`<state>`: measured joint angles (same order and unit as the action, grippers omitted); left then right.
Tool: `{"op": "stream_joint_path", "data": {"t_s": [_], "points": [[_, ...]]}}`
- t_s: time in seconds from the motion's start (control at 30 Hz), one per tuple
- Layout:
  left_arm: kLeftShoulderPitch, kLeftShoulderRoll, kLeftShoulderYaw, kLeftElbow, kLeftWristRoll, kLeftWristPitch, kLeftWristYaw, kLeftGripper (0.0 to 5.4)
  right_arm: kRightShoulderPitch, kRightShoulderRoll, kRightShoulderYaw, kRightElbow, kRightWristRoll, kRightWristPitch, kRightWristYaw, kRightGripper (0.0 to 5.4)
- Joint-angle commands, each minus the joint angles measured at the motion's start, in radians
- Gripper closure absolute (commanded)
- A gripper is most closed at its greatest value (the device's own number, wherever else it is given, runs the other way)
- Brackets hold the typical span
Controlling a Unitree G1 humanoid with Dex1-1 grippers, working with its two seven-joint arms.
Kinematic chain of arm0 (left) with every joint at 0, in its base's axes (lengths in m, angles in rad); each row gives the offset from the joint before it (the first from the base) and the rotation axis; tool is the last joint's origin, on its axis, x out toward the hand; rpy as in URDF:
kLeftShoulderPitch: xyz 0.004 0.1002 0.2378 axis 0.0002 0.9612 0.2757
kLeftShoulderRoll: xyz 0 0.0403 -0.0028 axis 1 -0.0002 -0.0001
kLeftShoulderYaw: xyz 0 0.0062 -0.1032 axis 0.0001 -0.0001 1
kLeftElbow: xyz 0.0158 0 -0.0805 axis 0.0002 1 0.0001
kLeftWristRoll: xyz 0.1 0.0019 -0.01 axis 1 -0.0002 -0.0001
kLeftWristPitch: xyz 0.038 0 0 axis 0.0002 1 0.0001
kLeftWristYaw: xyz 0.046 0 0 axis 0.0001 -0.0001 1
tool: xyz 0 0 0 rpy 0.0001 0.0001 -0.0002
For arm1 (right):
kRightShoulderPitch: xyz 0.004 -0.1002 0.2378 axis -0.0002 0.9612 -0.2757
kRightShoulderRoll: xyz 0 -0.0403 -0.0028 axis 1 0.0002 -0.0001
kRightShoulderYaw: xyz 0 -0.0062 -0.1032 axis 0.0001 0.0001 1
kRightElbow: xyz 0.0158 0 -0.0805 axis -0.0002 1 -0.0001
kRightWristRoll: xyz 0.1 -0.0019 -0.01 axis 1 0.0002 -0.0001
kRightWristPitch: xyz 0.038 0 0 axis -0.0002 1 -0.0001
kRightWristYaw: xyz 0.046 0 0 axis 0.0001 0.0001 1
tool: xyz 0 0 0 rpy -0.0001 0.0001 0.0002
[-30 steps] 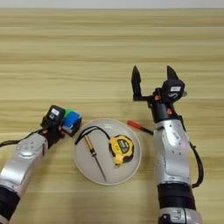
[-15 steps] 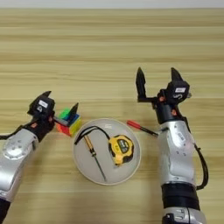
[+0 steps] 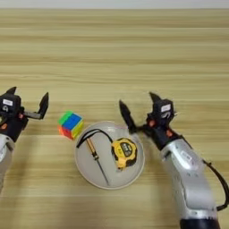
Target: Move the objects on the table
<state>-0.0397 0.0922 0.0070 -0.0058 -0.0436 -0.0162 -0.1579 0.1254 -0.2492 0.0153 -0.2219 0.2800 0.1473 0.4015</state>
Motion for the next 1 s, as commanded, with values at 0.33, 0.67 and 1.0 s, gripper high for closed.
{"op": "stream_joint_path", "data": {"t_s": [0.33,0.67,1.0], "points": [[-0.026,0.003,-0.010,0.048,0.020,-0.030,0.023,0.02,0.122,-0.020,0.092,-0.082,-0.095,0.152,-0.050,0.00],[-0.027,-0.004,-0.021,0.049,0.030,-0.034,0.029,0.02,0.154,-0.044,0.134,-0.065,-0.149,0.212,-0.045,0.00],[-0.026,-0.013,-0.035,0.048,0.038,-0.037,0.039,0.02,0.135,-0.048,0.156,0.034,-0.190,0.207,-0.042,0.00]]}}
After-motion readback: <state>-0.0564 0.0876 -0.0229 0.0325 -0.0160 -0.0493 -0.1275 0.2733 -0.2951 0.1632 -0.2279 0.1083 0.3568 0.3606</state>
